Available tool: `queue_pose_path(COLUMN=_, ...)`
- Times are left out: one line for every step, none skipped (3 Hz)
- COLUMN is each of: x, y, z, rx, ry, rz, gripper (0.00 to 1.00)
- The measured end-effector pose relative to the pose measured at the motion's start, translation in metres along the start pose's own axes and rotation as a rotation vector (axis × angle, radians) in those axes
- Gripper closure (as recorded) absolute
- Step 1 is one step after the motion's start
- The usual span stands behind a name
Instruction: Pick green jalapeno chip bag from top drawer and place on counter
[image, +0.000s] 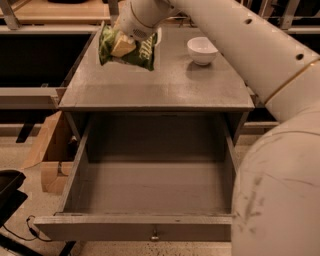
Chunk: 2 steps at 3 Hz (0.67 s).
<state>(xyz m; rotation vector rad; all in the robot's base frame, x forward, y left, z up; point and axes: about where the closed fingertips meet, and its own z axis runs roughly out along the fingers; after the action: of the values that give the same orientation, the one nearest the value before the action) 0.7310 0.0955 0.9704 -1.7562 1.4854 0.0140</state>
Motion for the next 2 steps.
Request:
queue_pose_path(x=-0.009, y=-0.013, z=0.072, rx=0.030, ry=-0.050, rz=0.013, gripper=1.00)
queue_pose_path(x=-0.007, y=-0.012, z=0.085, rx=0.027, ry=-0.055, rz=0.019, gripper=0.82)
